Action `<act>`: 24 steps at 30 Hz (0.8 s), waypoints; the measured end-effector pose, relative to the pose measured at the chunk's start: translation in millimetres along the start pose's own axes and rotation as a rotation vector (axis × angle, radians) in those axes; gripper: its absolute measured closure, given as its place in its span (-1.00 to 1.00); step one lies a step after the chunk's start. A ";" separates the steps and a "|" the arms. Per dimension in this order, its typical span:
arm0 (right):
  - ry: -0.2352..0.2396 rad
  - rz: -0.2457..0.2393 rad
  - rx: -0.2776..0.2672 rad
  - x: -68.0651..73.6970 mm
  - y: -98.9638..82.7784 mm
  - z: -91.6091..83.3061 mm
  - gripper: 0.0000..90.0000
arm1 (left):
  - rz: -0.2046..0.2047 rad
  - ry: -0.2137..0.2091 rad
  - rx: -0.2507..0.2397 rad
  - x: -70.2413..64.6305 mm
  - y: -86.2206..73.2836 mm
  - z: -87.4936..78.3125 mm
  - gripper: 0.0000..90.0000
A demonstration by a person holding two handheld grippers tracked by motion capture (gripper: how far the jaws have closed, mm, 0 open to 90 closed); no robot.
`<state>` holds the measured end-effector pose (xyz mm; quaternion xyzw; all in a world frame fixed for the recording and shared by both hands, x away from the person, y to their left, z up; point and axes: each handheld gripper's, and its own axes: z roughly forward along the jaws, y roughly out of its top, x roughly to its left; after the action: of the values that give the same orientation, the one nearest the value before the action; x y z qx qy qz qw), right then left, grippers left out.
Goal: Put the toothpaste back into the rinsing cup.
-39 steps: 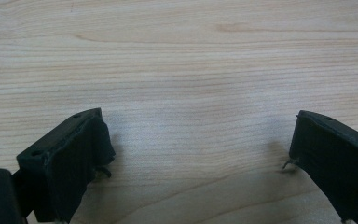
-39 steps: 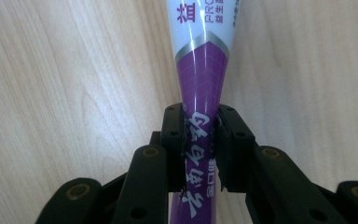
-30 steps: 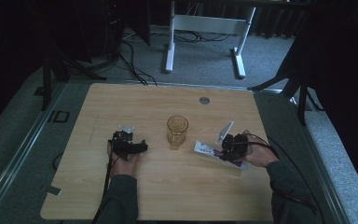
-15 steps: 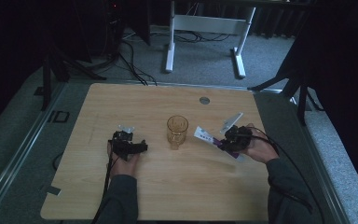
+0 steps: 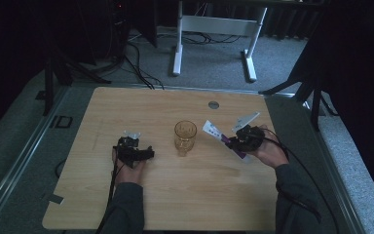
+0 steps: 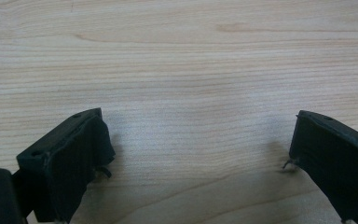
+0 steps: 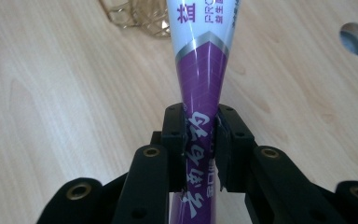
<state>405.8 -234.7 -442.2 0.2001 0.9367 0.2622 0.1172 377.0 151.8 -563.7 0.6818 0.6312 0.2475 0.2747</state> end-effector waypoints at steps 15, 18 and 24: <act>-0.036 0.061 -0.104 -4.7 8.5 -1.8 0.68 | 0.001 -0.001 0.000 0.1 0.1 0.1 -0.92; -0.042 0.070 -0.125 -5.1 9.7 -0.9 0.68 | 0.001 -0.001 0.000 0.1 0.1 0.1 -0.92; -0.046 0.091 -0.171 -6.1 12.4 -0.7 0.68 | 0.001 -0.001 0.000 0.1 0.1 0.1 -0.92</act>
<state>414.9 -228.0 -434.2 0.2375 0.8980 0.3414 0.1433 377.1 151.9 -563.7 0.6822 0.6308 0.2473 0.2747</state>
